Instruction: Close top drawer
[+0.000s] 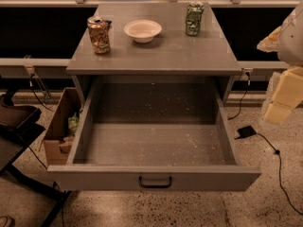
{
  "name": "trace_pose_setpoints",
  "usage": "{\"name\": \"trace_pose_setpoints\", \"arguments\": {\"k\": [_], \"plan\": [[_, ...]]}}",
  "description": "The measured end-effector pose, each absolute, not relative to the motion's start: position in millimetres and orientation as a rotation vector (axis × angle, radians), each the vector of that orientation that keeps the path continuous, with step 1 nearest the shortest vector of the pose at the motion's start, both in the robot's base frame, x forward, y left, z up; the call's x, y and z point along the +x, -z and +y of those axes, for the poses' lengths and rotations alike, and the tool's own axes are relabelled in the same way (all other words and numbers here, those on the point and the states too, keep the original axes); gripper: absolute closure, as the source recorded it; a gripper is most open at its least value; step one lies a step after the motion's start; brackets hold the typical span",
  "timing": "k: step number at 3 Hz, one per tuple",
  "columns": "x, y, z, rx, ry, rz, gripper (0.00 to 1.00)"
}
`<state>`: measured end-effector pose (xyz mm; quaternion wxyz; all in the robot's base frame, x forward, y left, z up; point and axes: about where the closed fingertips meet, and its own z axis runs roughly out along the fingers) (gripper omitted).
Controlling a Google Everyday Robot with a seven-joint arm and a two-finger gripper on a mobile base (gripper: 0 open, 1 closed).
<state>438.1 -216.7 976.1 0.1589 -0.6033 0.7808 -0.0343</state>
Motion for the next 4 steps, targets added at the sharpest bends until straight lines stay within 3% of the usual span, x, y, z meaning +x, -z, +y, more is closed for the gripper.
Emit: {"name": "trace_pose_setpoints", "arguments": {"k": [1,3,4], "plan": [[438,-976,-217,-1.725,0.098,2.232,0.0],[431,-881,-204,-1.744,0.058,2.228,0.0],[412,-823,-193,-1.749,0.059,2.264,0.19]]}}
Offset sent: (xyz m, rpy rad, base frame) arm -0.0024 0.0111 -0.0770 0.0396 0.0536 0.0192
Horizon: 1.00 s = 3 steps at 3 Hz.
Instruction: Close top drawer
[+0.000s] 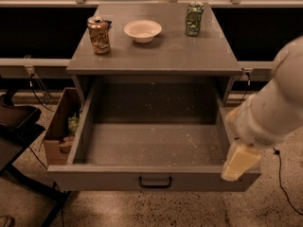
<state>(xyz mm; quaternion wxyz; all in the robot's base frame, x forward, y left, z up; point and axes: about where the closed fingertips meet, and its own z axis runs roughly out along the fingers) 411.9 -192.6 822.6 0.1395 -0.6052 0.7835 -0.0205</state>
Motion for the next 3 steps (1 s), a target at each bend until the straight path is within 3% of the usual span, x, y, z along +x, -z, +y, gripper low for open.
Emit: {"name": "trace_pose_setpoints", "arguments": {"k": [3], "plan": [[291,-637,-167,-1.924,-0.039,2.541,0.96]]}}
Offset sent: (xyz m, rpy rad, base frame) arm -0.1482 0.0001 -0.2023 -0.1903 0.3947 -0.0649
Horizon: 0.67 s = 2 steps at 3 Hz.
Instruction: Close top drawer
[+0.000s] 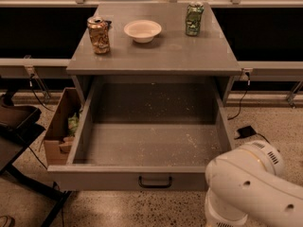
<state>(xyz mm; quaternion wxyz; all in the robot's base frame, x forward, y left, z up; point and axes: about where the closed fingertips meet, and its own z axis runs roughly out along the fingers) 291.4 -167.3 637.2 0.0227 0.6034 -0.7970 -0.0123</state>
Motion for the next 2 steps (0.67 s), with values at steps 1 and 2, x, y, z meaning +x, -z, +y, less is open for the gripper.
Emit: {"name": "trace_pose_setpoints", "arguments": {"k": [1,2], "plan": [[309,-606,-142,1.955,0.033,-2.498,1.0],[353,-597,-125,2.056,-0.022,-2.601,1.0]]}}
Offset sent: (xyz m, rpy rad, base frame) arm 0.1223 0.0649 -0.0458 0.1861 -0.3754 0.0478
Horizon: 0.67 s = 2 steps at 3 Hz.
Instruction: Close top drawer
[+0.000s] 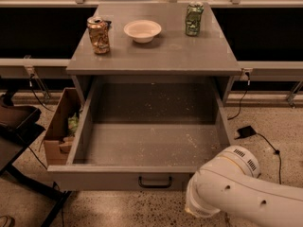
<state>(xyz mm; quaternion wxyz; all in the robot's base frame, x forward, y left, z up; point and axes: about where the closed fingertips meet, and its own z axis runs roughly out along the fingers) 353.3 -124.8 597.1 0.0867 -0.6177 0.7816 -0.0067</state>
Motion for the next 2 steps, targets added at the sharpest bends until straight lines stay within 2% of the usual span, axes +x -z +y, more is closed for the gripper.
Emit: {"name": "trace_pose_setpoints", "arguments": {"k": [2], "plan": [[413,-613,-137,-1.709,0.166,2.226,1.0]]}}
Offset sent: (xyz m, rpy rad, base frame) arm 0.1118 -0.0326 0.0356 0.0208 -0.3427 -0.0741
